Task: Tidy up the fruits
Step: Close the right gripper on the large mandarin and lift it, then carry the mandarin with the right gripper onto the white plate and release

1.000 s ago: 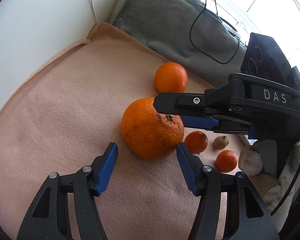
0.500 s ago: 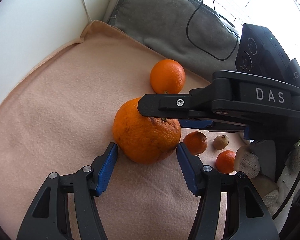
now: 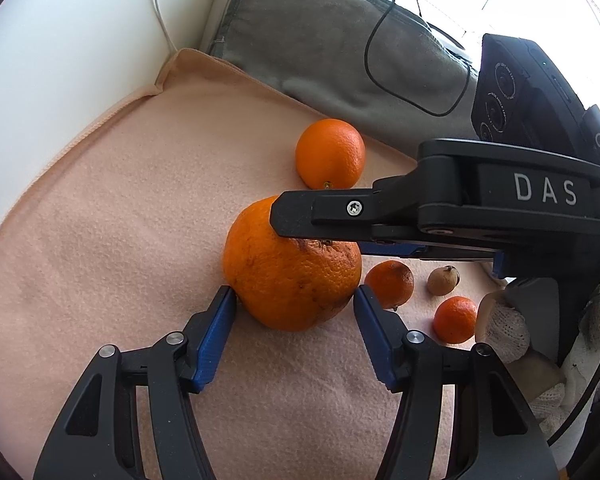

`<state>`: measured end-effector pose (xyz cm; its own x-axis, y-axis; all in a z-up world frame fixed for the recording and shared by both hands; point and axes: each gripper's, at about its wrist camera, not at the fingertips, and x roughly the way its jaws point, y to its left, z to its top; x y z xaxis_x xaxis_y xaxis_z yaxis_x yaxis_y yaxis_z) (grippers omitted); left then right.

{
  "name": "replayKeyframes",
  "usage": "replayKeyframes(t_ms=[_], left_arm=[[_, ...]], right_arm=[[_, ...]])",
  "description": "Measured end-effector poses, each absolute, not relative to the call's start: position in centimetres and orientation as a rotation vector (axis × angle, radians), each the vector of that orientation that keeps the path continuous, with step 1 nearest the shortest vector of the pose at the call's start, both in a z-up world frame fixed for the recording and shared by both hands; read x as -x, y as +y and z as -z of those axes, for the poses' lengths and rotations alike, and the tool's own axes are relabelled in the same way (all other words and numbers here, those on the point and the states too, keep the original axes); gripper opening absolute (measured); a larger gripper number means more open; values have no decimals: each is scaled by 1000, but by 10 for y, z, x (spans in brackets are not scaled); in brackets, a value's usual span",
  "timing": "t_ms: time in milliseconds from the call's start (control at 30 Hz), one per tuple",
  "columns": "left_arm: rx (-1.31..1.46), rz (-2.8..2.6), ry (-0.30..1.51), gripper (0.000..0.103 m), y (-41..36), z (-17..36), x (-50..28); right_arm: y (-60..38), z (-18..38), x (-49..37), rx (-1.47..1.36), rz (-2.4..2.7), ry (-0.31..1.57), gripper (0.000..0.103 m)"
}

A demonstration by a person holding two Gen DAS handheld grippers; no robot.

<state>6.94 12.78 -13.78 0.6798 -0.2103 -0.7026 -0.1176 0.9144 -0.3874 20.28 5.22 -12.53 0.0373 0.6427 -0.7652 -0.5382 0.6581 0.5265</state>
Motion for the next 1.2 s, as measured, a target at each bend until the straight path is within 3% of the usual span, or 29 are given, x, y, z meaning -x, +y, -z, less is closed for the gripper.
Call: replayKeyframes(t_ms=[600,1200], left_arm=[[365,99,788,60,93,108,-64],[268,252,791,61,8,90,-87]], right_arm=[[9,93,-191,-135,-893,1158,65],[-102,77,-189,-240,-766,1079,65]])
